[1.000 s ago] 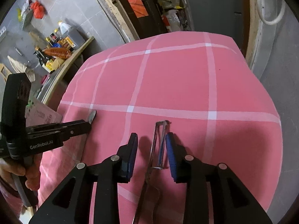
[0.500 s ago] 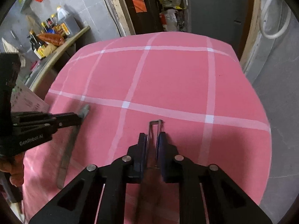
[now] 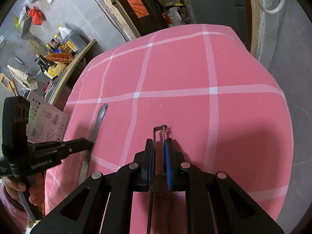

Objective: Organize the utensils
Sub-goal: 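Open the left tool and regrip the spatula handle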

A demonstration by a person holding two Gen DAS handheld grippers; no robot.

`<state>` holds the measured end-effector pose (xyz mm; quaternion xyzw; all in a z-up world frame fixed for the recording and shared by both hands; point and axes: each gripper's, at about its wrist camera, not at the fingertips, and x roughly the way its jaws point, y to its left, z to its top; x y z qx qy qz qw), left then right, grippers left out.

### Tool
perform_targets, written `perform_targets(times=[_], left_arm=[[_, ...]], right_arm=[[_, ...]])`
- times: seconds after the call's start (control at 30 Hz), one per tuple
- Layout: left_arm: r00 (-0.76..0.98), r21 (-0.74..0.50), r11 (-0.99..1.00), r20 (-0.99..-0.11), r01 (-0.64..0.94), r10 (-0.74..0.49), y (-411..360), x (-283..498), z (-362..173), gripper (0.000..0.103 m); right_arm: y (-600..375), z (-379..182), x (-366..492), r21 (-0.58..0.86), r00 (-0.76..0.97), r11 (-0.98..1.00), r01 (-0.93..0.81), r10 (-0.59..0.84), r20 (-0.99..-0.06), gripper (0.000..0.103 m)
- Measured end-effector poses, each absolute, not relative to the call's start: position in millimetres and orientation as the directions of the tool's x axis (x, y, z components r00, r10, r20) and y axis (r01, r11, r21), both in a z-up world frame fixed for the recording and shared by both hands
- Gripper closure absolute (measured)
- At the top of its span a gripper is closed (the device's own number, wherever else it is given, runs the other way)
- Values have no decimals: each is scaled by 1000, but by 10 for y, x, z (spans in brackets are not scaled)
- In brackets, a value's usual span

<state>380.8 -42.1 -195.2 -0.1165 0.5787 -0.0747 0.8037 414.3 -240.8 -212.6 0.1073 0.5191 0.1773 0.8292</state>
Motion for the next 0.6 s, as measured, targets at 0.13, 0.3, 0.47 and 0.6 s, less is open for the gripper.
perform_targets(times=[0.13, 0.3, 0.47, 0.6], left_arm=[[302, -290, 957, -911, 16, -281, -428, 3795, -1928, 69], [288, -228, 971, -928, 72, -239, -606, 3767, -1910, 58], [280, -98, 989, -952, 109, -125, -731, 3781, -1896, 73], [249, -50, 990, -965, 133, -82, -916, 3890, -1872, 86]], right_arm=[[-2438, -2127, 4117, 367, 395, 913, -177, 407, -823, 92], [-2469, -2116, 4059, 372, 397, 911, -178, 413, -820, 92], [-2498, -2116, 4029, 380, 409, 910, -162, 413, -814, 92], [-2464, -2113, 4024, 370, 414, 917, -147, 397, -820, 92]])
